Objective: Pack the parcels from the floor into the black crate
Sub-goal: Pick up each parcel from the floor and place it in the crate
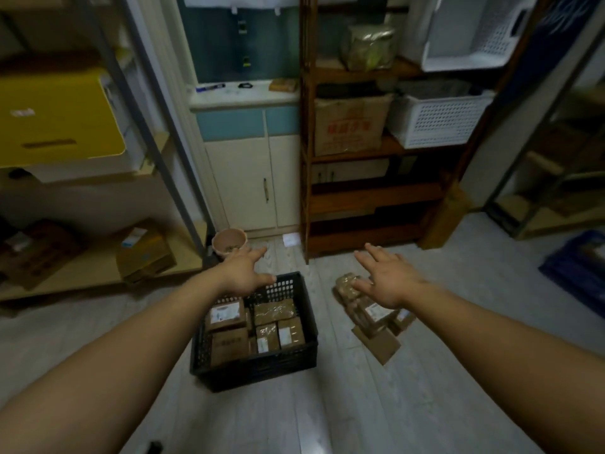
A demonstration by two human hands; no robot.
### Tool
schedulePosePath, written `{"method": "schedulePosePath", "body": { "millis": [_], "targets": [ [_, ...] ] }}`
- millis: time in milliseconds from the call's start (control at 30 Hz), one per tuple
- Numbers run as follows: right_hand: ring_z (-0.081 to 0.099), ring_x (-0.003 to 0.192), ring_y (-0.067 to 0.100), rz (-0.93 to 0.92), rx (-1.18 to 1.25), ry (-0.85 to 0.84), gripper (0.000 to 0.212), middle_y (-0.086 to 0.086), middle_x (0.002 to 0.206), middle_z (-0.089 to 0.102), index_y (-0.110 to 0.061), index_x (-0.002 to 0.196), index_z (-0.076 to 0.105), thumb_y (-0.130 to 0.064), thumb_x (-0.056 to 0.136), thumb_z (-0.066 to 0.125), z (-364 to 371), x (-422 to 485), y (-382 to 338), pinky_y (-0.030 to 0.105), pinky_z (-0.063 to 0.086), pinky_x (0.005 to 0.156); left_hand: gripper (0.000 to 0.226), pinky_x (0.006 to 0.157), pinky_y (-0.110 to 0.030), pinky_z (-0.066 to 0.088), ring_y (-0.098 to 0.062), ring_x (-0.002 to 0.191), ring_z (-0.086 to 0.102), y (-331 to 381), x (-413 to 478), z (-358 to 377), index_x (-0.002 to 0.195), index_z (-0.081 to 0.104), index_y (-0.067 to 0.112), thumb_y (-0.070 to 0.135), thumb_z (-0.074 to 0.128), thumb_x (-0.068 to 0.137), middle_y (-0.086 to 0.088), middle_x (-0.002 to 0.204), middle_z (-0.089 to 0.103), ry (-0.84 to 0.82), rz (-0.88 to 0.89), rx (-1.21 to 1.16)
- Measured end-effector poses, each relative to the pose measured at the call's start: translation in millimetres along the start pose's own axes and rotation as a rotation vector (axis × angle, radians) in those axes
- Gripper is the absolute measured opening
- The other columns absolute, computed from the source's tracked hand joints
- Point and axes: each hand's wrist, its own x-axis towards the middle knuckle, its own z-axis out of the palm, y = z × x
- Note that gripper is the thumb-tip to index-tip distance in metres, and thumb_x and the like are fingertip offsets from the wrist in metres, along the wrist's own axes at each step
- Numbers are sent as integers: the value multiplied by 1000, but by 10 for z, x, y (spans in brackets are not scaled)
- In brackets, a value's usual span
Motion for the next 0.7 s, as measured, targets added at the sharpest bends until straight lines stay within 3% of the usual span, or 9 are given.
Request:
{"method": "schedulePosePath", "body": {
  "millis": [400, 700],
  "targets": [
    [10, 145, 24, 161, 10, 15, 73, 5, 160, 7, -28, 151, 13, -67, 91, 27, -250, -983, 2407, 41, 14, 116, 81, 117, -47, 11, -29, 145, 1, 2606, 461, 823, 149, 10, 31, 52, 56, 86, -5, 159, 3, -35, 153, -37],
    [15, 144, 26, 256, 35, -50, 75, 7, 159, 13, -26, 151, 14, -68, 90, 25, -58, -415, 3440, 43, 18, 115, 81, 117, -45, 13, -26, 145, 8, 3100, 1131, 1161, 149, 10, 29, 51, 55, 86, -4, 159, 4, -149, 116, -118]
  ]
}}
